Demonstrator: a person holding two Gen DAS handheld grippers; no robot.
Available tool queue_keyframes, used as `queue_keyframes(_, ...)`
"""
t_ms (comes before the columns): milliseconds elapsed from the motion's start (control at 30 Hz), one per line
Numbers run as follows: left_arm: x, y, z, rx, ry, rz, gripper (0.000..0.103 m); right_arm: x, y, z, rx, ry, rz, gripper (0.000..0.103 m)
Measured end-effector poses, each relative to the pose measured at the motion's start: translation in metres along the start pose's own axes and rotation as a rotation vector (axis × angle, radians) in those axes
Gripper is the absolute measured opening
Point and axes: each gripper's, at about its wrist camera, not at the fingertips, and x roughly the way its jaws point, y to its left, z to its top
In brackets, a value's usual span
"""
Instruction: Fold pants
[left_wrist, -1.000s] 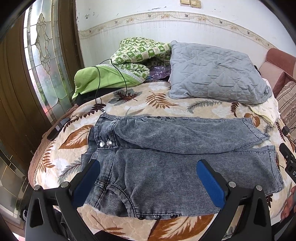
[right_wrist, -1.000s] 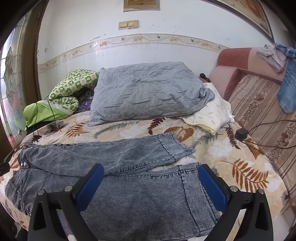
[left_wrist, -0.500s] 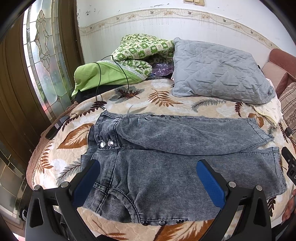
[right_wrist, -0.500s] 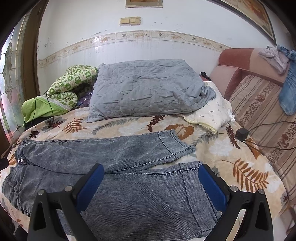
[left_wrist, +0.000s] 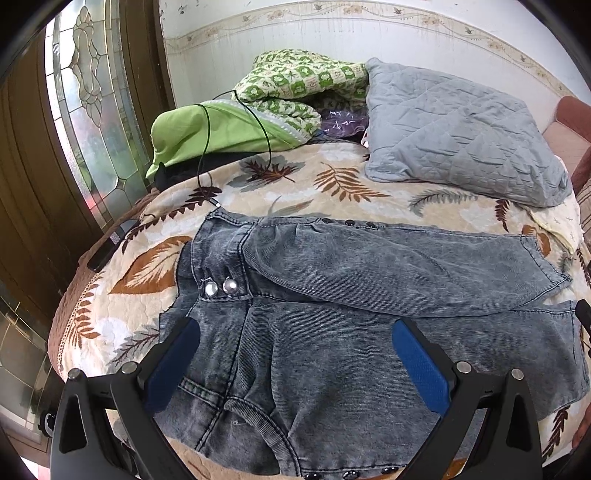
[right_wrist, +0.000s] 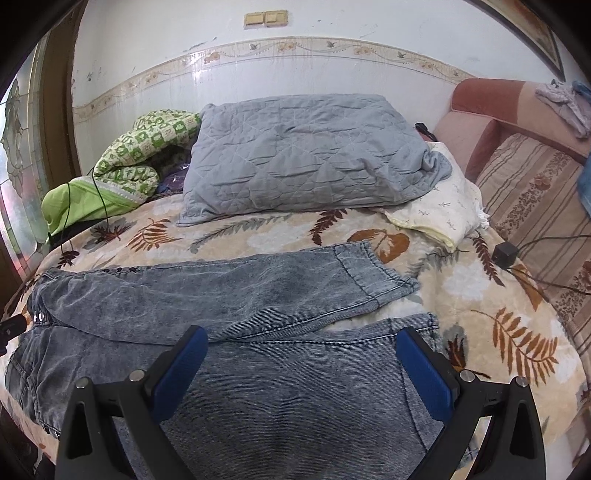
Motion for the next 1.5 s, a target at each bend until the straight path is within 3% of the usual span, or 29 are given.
queue_keyframes(467, 0.019, 0.001, 0.008, 0.028, 0.023, -0.002, 0.103, 0.005, 0.006, 0.003, -0.025, 0.002, 0.013, 0.103)
queue_keyframes(667, 0.047, 0.061, 0.038, -0.017, 0.104, 0.004, 0.103, 0.018, -0.015, 0.009, 0.020, 0.025, -0.005, 0.103)
queue_keyframes(867, 0.112, 0.123, 0.095, -0.029, 0.180, 0.139, 0.103, 0.047, -0.049, 0.030, 0.075, 0.080, -0.008, 0.103)
queue_keyframes(1033, 0.174, 0.140, 0.127, -0.064, 0.317, 0.066, 0.103, 0.105, -0.085, 0.066, 0.153, 0.197, 0.046, 0.103)
queue_keyframes(1133, 0.204, 0.134, 0.138, -0.104, 0.377, -0.027, 0.102, 0.144, -0.111, 0.090, 0.224, 0.257, 0.050, 0.103)
queue_keyframes(1233, 0.227, 0.130, 0.140, -0.159, 0.437, -0.070, 0.085, 0.184, -0.125, 0.109, 0.249, 0.302, 0.057, 0.103)
queue_keyframes(1300, 0.244, 0.130, 0.137, -0.217, 0.501, -0.100, 0.080, 0.211, -0.125, 0.117, 0.231, 0.339, 0.046, 0.103)
queue_keyframes(1367, 0.258, 0.126, 0.134, -0.240, 0.539, -0.113, 0.057, 0.240, -0.125, 0.120, 0.213, 0.380, 0.037, 0.103)
queue_keyframes(1400, 0.263, 0.123, 0.132, -0.248, 0.557, -0.121, 0.051, 0.251, -0.125, 0.120, 0.215, 0.396, 0.039, 0.102)
queue_keyframes(1500, 0.265, 0.108, 0.135, -0.200, 0.536, -0.104, 0.040, 0.280, -0.126, 0.117, 0.215, 0.428, 0.014, 0.099)
